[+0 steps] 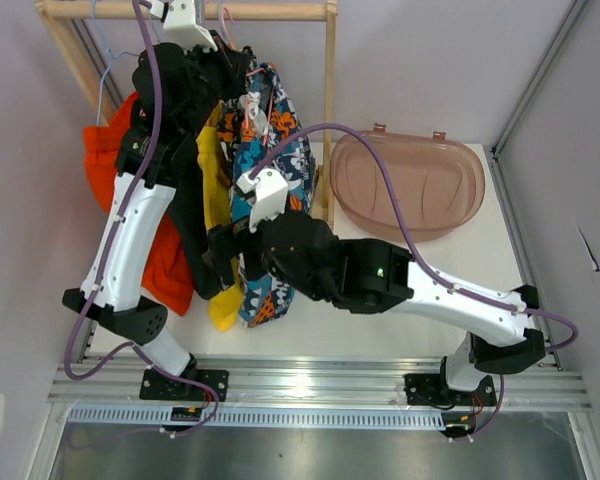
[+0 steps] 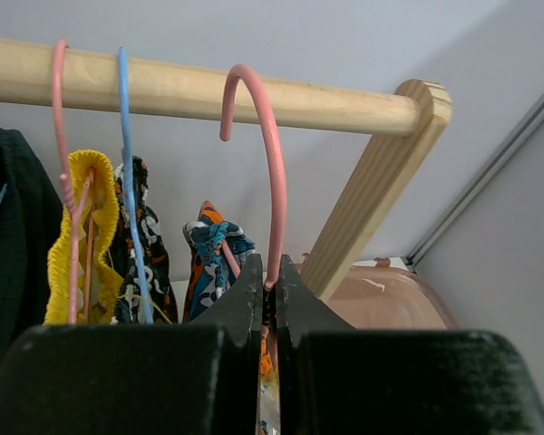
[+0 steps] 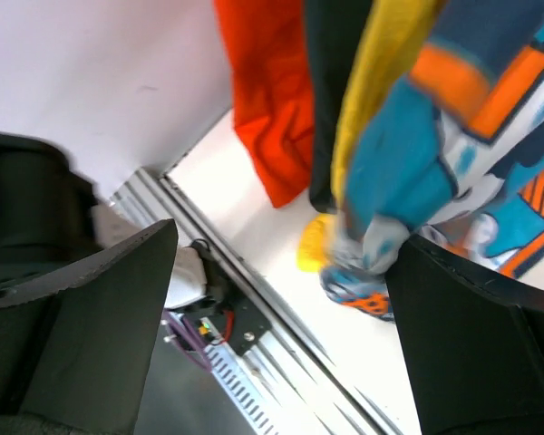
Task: Remove the shorts from the hanger
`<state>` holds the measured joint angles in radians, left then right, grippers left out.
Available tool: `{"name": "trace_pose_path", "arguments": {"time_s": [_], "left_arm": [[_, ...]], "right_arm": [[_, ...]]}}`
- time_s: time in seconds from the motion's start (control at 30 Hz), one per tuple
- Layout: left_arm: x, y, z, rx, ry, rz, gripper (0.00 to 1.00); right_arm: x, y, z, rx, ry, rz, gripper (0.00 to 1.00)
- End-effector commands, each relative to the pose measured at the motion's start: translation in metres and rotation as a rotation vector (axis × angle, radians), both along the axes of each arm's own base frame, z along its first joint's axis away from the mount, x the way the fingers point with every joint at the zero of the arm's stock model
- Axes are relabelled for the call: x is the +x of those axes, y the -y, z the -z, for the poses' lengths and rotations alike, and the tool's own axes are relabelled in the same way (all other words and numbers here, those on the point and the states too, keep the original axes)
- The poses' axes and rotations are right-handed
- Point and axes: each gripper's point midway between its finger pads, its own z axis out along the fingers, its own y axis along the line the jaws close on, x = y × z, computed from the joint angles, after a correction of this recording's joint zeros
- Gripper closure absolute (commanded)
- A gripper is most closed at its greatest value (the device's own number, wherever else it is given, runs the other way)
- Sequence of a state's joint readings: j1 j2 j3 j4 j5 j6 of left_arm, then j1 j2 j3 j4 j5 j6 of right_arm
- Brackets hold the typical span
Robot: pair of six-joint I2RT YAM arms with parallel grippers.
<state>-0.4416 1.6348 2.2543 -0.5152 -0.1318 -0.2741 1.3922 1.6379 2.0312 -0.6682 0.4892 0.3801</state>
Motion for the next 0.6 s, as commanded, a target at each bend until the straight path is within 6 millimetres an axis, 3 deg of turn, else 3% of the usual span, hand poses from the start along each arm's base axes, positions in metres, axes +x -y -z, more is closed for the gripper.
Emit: {"name": "trace_pose_path", "arguments": {"time_s": [0.0, 0.2, 0.4, 0.5, 0.57], "left_arm": [[0.001, -0.012, -0.025, -0.012, 0.102, -0.066, 1.00], [-0.005, -0.012, -0.022, -0.022, 0.102, -0.055, 1.00], [-0.021, -0.020, -0.033, -0.020, 0.119, -0.054, 1.00], [-0.031, -0.025, -0.040, -0.029, 0.132, -0.052, 1.00], [-0.036, -0.028, -0.045, -0.041, 0.140, -0.044, 1.00]], "right_arm": [[-0.006, 0.005, -0.026, 0.031, 0.052, 0.070, 0.00], [-0.006, -0.001, -0.023, 0.031, 0.061, 0.092, 0.01], [-0.001, -0.001, -0.014, 0.007, 0.068, 0.125, 0.03], [0.005, 0.004, -0.005, -0.019, 0.084, 0.168, 0.17], [0.011, 0.008, 0.007, -0.054, 0.096, 0.209, 0.46]]}}
